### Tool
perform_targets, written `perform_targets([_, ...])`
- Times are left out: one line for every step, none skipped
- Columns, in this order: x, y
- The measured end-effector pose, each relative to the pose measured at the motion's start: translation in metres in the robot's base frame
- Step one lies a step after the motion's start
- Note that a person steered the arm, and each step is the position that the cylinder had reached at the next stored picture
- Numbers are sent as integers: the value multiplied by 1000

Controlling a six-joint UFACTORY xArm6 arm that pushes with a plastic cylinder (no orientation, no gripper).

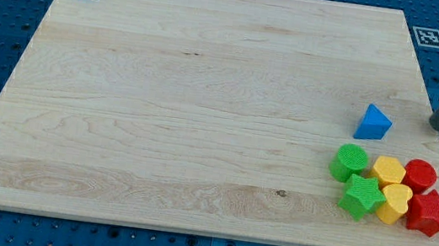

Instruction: Push blue triangle slightly towards top left

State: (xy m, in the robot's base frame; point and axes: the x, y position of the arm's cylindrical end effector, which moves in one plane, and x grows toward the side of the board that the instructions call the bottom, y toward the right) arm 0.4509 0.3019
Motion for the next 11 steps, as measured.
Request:
perform_targets([27,-1])
perform_targets([32,-19])
perform_targets([32,-39])
perform_targets([32,-52])
perform_targets([32,-77])
perform_targets([32,-91])
perform_targets([31,-98])
perform_targets([31,-115])
perform_targets([31,-104])
perform_targets([31,-91])
perform_targets([8,-94])
